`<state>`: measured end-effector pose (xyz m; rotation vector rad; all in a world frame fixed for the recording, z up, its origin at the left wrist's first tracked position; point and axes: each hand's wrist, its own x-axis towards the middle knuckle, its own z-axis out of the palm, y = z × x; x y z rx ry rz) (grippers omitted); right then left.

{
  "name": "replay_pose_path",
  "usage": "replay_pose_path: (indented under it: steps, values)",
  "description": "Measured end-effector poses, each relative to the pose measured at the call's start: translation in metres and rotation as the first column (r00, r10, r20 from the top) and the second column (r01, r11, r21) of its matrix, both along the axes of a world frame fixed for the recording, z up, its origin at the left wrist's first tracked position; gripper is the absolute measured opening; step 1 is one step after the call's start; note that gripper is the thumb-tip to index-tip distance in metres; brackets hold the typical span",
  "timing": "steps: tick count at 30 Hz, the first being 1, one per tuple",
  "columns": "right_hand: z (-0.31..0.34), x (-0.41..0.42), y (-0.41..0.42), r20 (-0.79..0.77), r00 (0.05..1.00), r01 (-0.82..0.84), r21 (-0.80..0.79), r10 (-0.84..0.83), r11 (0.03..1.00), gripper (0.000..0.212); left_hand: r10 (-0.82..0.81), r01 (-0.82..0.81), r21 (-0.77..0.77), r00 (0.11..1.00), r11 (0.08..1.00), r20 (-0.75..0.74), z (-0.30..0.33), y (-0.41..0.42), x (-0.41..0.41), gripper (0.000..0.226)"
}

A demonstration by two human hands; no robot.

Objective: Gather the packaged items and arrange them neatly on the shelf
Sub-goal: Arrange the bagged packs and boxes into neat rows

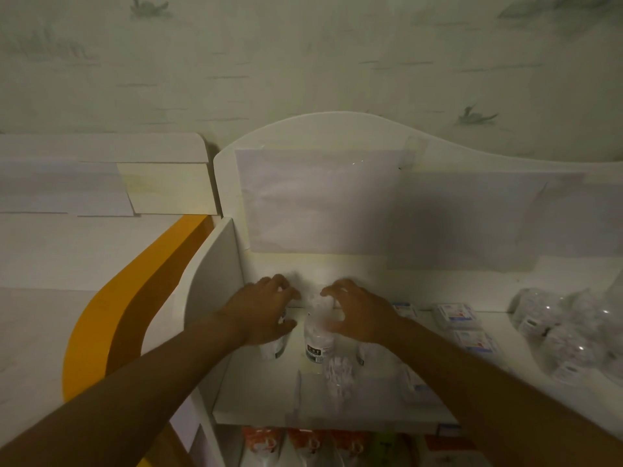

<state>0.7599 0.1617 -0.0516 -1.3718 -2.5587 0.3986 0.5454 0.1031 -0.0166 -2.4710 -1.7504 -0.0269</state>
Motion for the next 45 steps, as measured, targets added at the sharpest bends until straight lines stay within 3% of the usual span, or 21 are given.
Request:
replay_pose_path:
  steps: [3,5,8,12,19,22,25,31,45]
  values:
    - [0.006,0.021,0.003,0.058,0.998,0.033,-0.021,-0.032,0.999,0.060,-0.155,0.159,-0.025,0.981,0.987,0.119,0.003,-0.014,0.028,0.047]
    - [0.005,0.034,0.000,0.120,0.991,0.067,-0.019,-0.064,0.998,0.057,-0.179,0.198,-0.138,0.974,0.970,0.139,-0.002,-0.023,0.047,0.057]
    - [-0.001,0.046,-0.010,0.171,0.982,0.093,-0.074,-0.080,0.993,0.063,-0.186,0.201,-0.284,0.979,0.937,0.081,-0.015,-0.027,0.067,0.073]
    - [-0.012,0.053,-0.021,0.178,0.980,0.109,-0.118,-0.087,0.987,0.073,-0.237,0.233,-0.267,0.971,0.935,0.017,-0.031,-0.026,0.076,0.076]
    - [-0.009,0.057,-0.030,0.134,0.990,0.062,-0.098,-0.048,0.993,0.064,-0.126,0.162,-0.292,0.982,0.943,0.139,-0.041,-0.032,0.079,0.069]
    - [-0.001,0.055,-0.037,0.098,0.995,0.031,-0.075,-0.024,0.997,0.064,-0.069,0.120,-0.231,0.973,0.965,0.219,-0.033,-0.036,0.069,0.072]
    - [0.007,0.051,-0.047,0.062,0.998,0.019,-0.047,-0.016,0.999,0.066,0.090,-0.027,-0.216,0.954,0.976,0.287,-0.021,-0.046,0.051,0.075]
    - [-0.001,0.035,-0.070,0.041,0.998,-0.041,-0.110,0.046,0.993,0.071,0.311,-0.265,-0.214,0.925,0.940,0.217,-0.025,-0.071,0.012,0.069]
    - [-0.017,0.000,-0.080,-0.013,0.996,-0.086,-0.089,0.085,0.992,0.071,0.362,-0.295,-0.247,0.884,0.923,0.296,-0.052,-0.072,-0.005,0.067]
